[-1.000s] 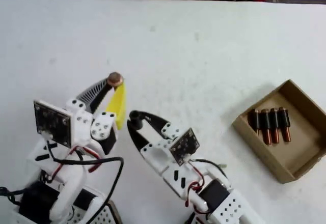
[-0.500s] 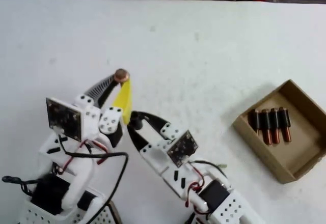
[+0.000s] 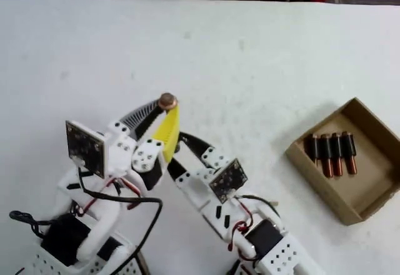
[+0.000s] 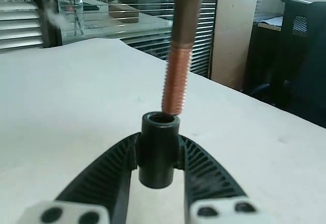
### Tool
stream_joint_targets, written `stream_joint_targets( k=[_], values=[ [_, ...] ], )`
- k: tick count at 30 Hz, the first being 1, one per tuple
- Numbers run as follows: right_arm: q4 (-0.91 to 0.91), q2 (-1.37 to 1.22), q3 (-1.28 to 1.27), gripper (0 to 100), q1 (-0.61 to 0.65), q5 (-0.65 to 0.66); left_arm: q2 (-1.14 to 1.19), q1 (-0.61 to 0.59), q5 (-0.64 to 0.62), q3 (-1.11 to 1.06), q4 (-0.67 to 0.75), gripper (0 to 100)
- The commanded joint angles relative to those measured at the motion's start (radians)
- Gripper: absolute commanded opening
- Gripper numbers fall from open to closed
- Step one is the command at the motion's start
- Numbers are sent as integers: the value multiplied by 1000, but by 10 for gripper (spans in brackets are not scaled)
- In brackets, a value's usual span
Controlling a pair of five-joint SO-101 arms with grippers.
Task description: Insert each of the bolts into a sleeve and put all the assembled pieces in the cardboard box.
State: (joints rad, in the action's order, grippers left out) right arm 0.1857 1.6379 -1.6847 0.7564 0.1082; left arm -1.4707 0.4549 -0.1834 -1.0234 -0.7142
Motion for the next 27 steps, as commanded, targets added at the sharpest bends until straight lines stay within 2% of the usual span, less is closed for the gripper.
stream_joint_targets(
  k=[1,20,27],
  values=[
    [-31,15,-11,17,-13,3,-13,12,-15,12,5,23],
    [-87,15,-11,17,-15,6,-13,8,-14,6,6,23],
    [-87,15,-11,17,-15,11,-15,-56,-18,6,-12,23]
  ],
)
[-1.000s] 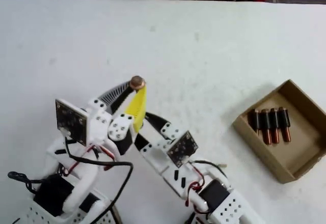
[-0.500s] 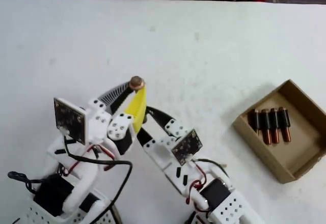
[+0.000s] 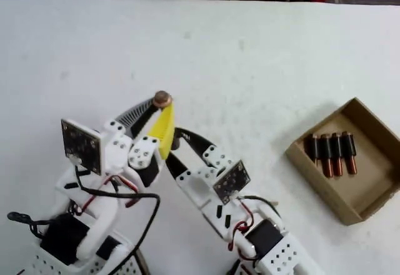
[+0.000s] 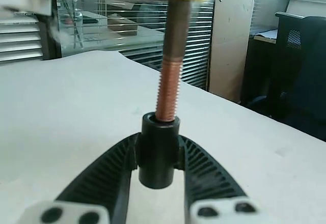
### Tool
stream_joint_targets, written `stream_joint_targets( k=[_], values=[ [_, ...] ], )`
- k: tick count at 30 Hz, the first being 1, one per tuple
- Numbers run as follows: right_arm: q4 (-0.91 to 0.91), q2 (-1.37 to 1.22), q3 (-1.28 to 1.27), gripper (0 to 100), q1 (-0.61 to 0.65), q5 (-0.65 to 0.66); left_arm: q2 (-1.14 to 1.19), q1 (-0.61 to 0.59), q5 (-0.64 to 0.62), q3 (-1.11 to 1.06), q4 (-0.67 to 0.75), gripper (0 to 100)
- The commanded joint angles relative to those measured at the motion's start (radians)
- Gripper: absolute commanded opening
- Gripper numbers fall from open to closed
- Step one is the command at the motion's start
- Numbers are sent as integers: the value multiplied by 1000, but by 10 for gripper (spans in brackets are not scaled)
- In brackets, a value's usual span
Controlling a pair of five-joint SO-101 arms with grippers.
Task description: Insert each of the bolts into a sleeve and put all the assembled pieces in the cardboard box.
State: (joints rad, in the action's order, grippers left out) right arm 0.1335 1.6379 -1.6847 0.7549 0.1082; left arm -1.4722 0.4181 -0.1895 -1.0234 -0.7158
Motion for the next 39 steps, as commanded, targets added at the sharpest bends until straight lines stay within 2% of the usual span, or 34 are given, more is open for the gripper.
stream_joint_targets(
  k=[1,14,20,27,39],
  values=[
    [-35,15,-11,17,-13,11,-13,-16,-12,9,-21,23],
    [-36,15,-11,17,-35,6,-13,13,-9,-140,-49,23],
    [-36,15,-11,17,-35,8,-13,30,-8,-132,-51,23],
    [-35,15,-11,17,-35,9,-13,22,-8,-114,-123,23],
    [-30,15,-11,17,-35,9,-13,21,-6,-109,-86,25]
  ],
)
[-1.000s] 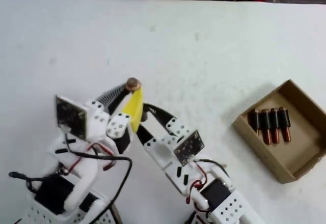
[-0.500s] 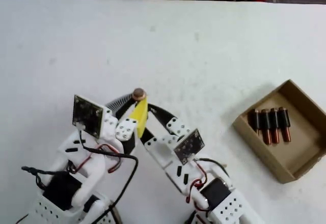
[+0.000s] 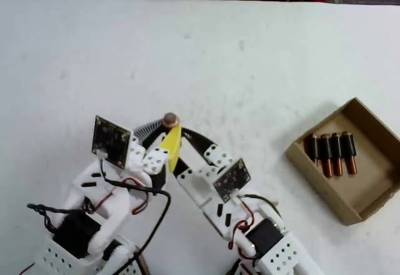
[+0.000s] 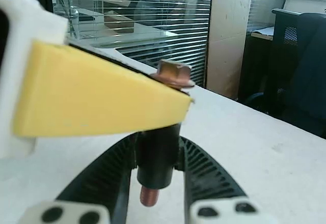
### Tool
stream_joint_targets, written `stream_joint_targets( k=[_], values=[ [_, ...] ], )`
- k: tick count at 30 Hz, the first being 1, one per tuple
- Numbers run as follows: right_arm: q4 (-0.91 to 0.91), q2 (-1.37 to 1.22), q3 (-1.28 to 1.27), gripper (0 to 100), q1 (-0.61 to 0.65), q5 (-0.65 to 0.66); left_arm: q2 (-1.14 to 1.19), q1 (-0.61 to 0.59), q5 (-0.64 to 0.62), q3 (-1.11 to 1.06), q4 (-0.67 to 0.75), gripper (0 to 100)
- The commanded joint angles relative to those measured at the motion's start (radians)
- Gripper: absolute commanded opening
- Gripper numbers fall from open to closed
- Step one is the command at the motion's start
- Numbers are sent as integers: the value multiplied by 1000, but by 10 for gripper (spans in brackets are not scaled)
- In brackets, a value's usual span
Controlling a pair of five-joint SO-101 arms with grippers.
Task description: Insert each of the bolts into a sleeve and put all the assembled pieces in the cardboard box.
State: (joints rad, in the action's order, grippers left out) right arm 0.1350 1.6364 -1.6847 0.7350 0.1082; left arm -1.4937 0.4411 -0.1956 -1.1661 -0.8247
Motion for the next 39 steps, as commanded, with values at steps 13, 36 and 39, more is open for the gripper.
stream_joint_targets(
  k=[13,36,39],
  values=[
    [-30,16,-11,17,-15,11,8,-71,54,31,17,306],
    [13,16,-11,17,-41,11,8,-343,221,218,17,26],
    [13,16,-11,17,-90,9,7,-409,272,218,17,69]
  ],
)
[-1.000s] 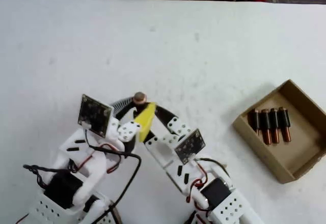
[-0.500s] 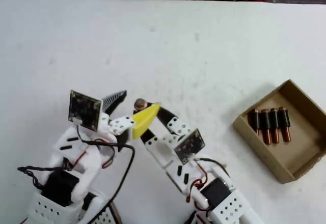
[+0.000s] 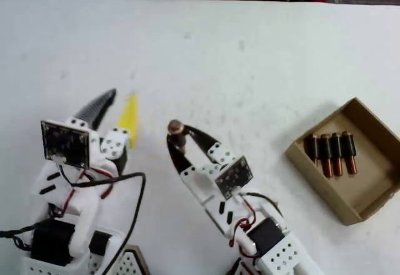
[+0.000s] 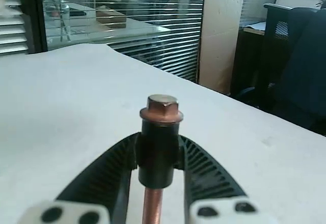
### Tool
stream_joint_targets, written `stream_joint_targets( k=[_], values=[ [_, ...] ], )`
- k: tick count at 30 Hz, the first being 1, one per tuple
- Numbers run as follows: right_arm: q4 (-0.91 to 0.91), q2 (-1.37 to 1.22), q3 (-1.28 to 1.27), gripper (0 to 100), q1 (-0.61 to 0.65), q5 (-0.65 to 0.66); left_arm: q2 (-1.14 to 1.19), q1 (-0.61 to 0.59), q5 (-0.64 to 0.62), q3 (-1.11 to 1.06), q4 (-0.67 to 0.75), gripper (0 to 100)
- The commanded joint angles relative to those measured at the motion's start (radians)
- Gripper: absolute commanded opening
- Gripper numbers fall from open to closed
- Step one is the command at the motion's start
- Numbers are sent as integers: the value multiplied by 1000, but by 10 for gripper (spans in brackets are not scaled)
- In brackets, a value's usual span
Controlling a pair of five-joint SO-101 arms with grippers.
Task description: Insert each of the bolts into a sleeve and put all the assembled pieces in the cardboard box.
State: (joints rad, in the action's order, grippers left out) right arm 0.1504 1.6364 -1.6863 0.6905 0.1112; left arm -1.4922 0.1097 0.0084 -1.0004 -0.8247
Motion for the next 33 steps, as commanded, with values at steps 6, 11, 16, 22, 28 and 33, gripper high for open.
stream_joint_targets(
  k=[6,11,16,22,28,33],
  values=[
    [-4,16,5,17,-142,3,-131,-145,64,44,-51,21],
    [1,16,78,17,-222,2,-228,-145,64,43,-144,22],
    [232,16,256,17,-285,2,-260,-147,66,43,-241,23],
    [487,10,543,17,-346,8,-337,-154,66,-25,-321,23],
    [693,5,812,17,-417,9,-337,-237,66,-150,-318,23],
    [763,-51,980,17,-458,9,-337,-251,66,-287,-316,23]
  ],
)
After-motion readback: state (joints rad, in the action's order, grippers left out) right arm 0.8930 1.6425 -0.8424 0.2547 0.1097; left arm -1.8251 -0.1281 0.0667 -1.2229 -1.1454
